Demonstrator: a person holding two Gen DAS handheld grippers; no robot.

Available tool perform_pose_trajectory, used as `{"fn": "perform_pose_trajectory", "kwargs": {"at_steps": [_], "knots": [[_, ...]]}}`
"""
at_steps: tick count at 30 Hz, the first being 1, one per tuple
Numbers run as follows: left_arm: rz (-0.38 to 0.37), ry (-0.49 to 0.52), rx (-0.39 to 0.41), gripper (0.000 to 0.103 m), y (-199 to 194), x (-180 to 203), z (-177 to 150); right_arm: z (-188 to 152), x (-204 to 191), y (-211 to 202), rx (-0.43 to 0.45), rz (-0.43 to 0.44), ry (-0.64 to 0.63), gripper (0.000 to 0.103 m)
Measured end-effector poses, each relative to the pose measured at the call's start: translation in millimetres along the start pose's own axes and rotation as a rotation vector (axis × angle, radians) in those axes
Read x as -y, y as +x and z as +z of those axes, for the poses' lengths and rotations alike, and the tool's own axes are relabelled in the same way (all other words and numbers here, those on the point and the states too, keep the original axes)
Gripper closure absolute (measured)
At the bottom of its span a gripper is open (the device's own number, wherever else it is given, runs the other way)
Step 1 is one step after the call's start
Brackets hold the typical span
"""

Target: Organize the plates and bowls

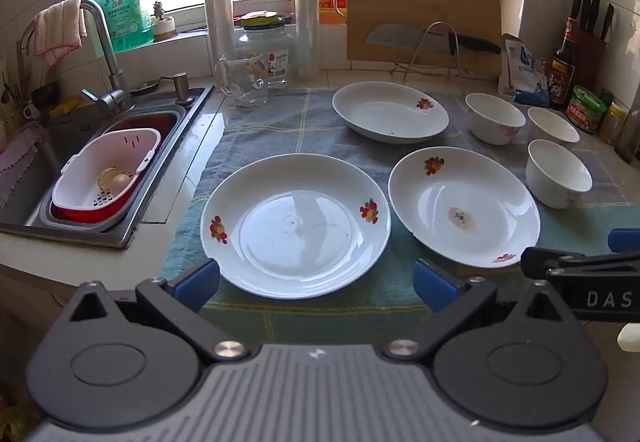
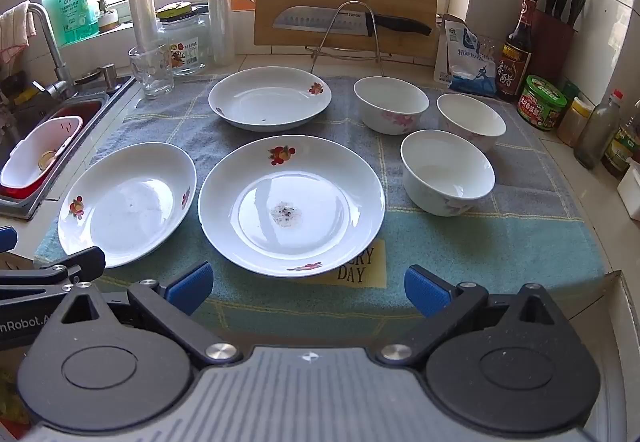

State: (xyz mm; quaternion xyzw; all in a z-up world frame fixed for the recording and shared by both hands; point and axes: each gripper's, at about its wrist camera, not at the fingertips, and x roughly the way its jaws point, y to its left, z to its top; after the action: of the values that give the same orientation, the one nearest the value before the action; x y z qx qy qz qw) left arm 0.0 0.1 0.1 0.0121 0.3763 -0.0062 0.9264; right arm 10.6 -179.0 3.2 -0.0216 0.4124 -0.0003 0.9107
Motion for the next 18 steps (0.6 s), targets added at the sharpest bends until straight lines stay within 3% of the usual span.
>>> {"fn": "perform_pose_trajectory", "kwargs": {"at_steps": [18], "knots": [[0.0, 0.001, -0.005, 0.001, 0.7, -1.1, -0.1, -0.2, 0.5, -2.1, 0.002, -0.005, 0.0, 0.0]]}}
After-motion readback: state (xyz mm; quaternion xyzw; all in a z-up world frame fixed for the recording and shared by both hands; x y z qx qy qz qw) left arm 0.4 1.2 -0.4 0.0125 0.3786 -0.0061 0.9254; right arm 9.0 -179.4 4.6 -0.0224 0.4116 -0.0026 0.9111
